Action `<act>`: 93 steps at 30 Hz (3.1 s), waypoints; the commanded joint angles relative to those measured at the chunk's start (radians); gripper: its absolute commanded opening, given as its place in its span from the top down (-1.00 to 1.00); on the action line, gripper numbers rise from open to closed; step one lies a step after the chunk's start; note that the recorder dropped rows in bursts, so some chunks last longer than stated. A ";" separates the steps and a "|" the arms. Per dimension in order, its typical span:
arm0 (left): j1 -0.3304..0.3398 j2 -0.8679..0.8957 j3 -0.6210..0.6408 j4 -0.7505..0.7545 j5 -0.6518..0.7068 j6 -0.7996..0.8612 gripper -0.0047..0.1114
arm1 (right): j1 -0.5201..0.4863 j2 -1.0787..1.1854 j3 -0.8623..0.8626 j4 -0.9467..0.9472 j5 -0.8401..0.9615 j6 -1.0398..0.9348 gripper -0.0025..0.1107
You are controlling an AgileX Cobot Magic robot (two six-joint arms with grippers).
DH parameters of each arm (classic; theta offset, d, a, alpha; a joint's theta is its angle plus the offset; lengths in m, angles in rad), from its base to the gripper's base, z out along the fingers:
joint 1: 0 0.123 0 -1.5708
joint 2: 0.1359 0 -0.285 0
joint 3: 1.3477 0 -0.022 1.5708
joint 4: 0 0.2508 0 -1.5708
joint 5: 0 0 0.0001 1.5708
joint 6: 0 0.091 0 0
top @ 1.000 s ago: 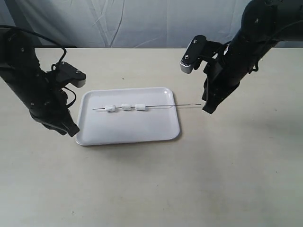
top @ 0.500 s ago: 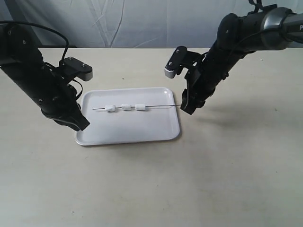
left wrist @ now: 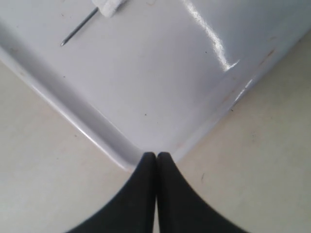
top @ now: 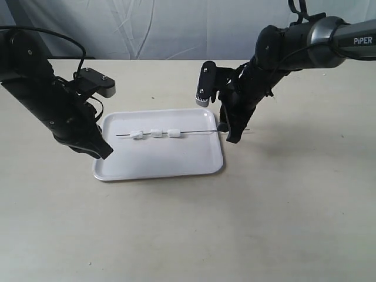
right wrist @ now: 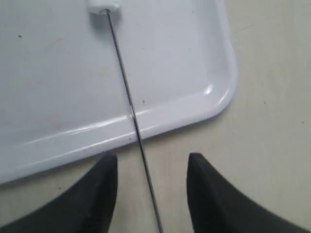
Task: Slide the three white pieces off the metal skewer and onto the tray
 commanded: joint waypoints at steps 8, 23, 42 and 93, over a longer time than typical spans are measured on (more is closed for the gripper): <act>-0.006 0.007 -0.004 -0.015 -0.023 0.003 0.92 | 0.033 0.081 -0.102 0.126 0.055 -0.076 0.31; -0.006 0.007 -0.004 -0.015 -0.032 0.006 0.92 | 0.059 0.208 -0.205 0.078 0.095 -0.062 0.19; -0.006 0.132 -0.004 -0.176 -0.181 0.006 0.92 | 0.059 0.258 -0.237 -0.121 0.184 0.323 0.97; -0.006 -0.271 0.432 -1.301 -0.121 0.543 0.92 | 0.068 -0.599 0.604 0.297 -0.188 0.847 0.97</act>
